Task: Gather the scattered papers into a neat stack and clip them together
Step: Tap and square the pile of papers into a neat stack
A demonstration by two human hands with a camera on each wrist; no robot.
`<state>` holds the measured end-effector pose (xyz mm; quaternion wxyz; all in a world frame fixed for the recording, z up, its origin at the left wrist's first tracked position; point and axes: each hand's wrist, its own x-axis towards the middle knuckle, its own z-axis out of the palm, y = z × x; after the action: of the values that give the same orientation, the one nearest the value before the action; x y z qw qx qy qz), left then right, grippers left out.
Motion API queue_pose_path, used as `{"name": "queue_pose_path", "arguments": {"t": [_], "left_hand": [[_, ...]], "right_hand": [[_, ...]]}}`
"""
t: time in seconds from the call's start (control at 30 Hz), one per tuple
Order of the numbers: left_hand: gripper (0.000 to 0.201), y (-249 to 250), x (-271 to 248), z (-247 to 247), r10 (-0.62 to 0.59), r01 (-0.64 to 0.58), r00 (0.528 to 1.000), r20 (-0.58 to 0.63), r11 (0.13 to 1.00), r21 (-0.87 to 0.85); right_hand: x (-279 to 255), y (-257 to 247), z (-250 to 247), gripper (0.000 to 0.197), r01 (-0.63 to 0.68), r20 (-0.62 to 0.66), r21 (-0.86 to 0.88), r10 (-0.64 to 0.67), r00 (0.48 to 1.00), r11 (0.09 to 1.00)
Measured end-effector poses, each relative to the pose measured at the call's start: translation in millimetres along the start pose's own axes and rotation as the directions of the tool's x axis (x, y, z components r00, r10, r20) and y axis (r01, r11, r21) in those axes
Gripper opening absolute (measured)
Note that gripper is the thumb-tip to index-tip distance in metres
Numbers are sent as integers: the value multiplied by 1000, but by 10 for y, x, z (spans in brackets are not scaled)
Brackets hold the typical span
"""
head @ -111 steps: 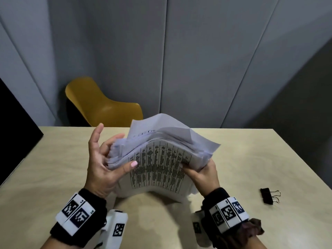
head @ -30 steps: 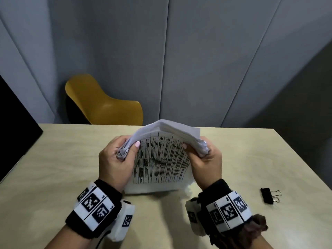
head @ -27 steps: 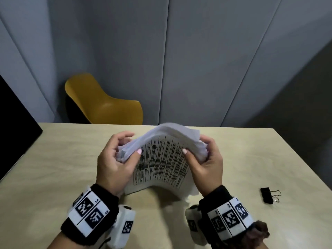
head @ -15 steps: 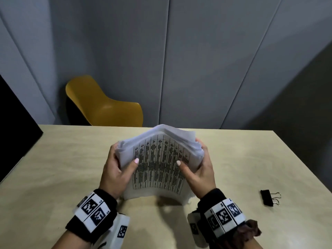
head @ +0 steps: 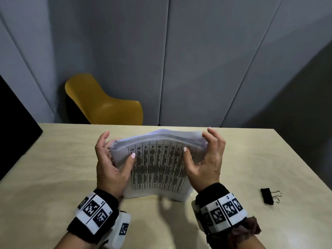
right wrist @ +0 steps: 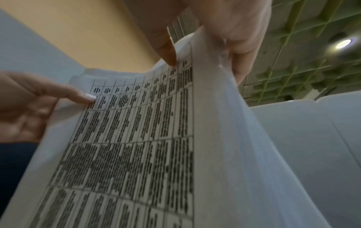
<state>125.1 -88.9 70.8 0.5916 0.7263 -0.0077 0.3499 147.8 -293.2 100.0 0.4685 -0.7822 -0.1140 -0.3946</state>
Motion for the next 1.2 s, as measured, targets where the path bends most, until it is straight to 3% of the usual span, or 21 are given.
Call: {"name": "queue_pose_path", "arguments": {"t": [0.07, 0.13, 0.2, 0.3, 0.47, 0.63, 0.77, 0.93, 1.0, 1.1, 1.2], "left_hand": [[70, -16, 15, -20, 162, -157, 986, -25, 978, 135], [60, 4, 25, -5, 322, -320, 946, 40, 904, 283], [52, 77, 40, 19, 374, -383, 923, 95, 860, 337], [45, 179, 54, 18, 418, -432, 901, 118, 835, 342], [38, 190, 67, -22, 394, -423, 906, 153, 835, 352], [42, 163, 83, -30, 401, -406, 912, 91, 841, 357], [41, 145, 80, -56, 398, -408, 912, 103, 844, 349], [51, 140, 57, -52, 280, -300, 954, 112, 917, 262], [63, 183, 36, -53, 161, -173, 983, 88, 973, 150], [70, 225, 60, -54, 11, -12, 994, 113, 1000, 9], [84, 130, 128, -135, -101, 122, 967, 232, 990, -78]], "right_hand": [[-27, -14, -7, 63, 44, -21, -2, -44, 999, 999], [-40, -45, -1, 77, 115, 40, -55, -113, 993, 992], [-23, -64, -1, 73, 140, 100, -113, -129, 987, 984], [32, -65, -15, 54, 117, 94, -113, -106, 990, 987], [61, -103, -14, 67, 100, 133, -168, -78, 988, 981], [17, -53, -38, 39, 93, 111, -87, -83, 990, 992], [-53, 63, -77, 39, 55, 56, -33, -53, 997, 998], [-98, 120, -51, 61, 56, 92, 47, -60, 994, 997], [-107, 194, -49, 73, -60, 129, 129, 43, 991, 990], [-59, 329, -76, 108, -416, 321, 317, 316, 893, 852], [83, 511, -99, 125, -527, 539, 311, 310, 783, 791]]}}
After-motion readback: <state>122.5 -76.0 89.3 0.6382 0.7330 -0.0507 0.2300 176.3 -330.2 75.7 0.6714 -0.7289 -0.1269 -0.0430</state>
